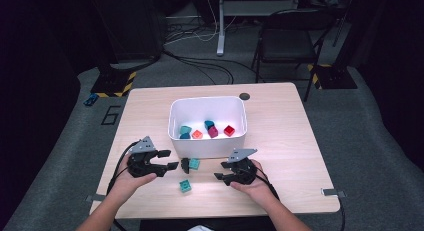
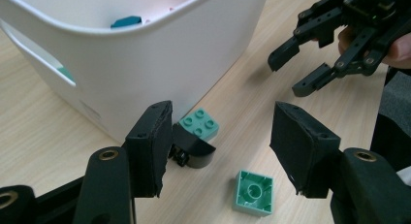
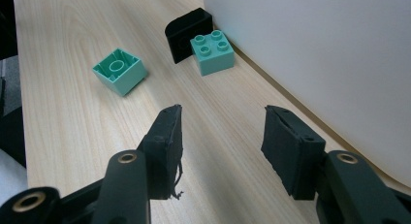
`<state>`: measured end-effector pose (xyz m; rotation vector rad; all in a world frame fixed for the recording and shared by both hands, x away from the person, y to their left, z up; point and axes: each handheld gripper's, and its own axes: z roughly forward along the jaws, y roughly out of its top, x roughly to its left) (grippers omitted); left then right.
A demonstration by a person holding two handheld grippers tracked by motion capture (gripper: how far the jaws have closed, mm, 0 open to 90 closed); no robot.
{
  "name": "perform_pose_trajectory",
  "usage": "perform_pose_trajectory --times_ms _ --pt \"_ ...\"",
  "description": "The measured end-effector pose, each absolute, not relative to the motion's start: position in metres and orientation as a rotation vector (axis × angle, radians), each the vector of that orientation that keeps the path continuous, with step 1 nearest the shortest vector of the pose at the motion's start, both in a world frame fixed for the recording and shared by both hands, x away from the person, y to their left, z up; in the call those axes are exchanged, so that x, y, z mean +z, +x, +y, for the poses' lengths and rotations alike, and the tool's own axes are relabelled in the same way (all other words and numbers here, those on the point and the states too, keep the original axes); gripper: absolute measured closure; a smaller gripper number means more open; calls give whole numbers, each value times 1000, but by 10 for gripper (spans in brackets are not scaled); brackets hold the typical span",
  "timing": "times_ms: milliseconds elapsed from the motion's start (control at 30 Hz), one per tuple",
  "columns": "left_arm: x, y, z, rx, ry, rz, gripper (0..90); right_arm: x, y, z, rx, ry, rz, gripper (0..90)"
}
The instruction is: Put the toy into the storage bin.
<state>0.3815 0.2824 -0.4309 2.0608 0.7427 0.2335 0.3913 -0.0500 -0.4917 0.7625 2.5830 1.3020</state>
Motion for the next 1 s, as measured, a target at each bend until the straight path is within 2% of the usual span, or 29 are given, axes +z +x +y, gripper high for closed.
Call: perform_pose_trajectory --times_ms 467,1000 --pt "-469 371 272 187 2118 706 417 -493 392 -50 1297 767 2588 485" --pt "-497 393 260 211 2122 867 393 -493 392 -50 1302 770 2587 485"
